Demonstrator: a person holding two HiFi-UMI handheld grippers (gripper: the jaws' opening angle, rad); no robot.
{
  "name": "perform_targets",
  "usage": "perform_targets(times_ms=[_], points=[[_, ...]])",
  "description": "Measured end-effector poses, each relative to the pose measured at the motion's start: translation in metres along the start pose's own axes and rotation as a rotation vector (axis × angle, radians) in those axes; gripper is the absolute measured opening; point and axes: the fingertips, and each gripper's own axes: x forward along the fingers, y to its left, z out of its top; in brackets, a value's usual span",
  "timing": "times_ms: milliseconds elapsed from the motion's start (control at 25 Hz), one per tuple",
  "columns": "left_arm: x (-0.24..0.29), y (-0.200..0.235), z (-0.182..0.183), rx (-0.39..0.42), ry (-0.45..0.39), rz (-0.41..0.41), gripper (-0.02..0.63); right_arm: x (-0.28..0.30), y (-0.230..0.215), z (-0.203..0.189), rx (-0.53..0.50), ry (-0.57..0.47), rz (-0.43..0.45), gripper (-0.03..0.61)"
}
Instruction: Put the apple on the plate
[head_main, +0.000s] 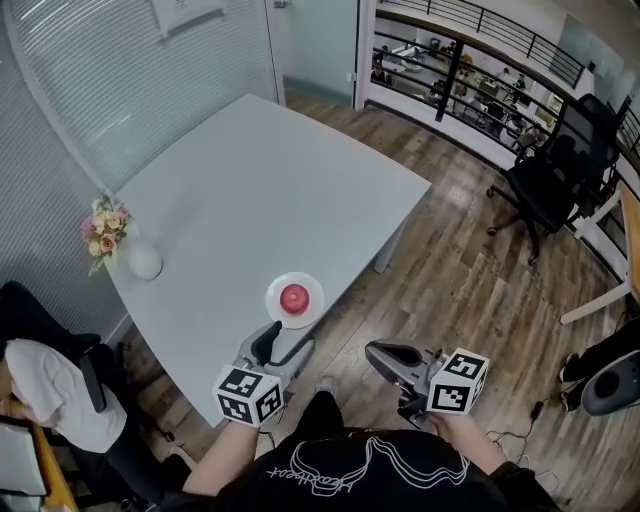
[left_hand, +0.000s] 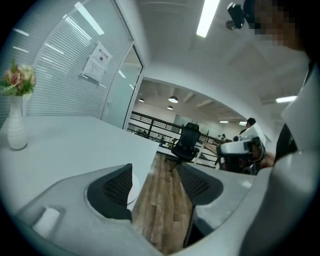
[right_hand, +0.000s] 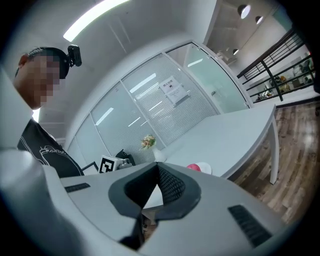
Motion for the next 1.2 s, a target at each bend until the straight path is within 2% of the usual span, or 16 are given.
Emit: perform_targets(times_ms=[80,200,280,560,840,1200], points=[[-0.013,-0.023,0.006,-0.033,-0.020,-0.061,0.292,-0.002,0.011,-0.002,-0.004,-0.007,0.021,0.008],[-0.032,-0.057,0.016,-0.034,-0.046,-0.138,0.200,-0.007,0.023,-0.005,-0.003,-0.010,0.041,0.008],[-0.044,-0.075,0.020,-0.027,-0.054,-0.161,0.151,-0.012,0.033,-0.008,-0.012,-0.010,0.053,0.008],[-0.069,-0.127,0.020,-0.047,-0.077,-0.255,0.051,-0.030,0.064,-0.016,-0.053,-0.007,0.097,0.008],[-0.080,-0.153,0.016,-0.011,-0.089,-0.264,0.021,-0.046,0.084,-0.026,-0.127,0.030,0.116,0.008],[-0.093,-0.179,0.013,0.020,-0.122,-0.248,0.014,-0.069,0.095,-0.037,-0.137,0.018,0.124,0.008]])
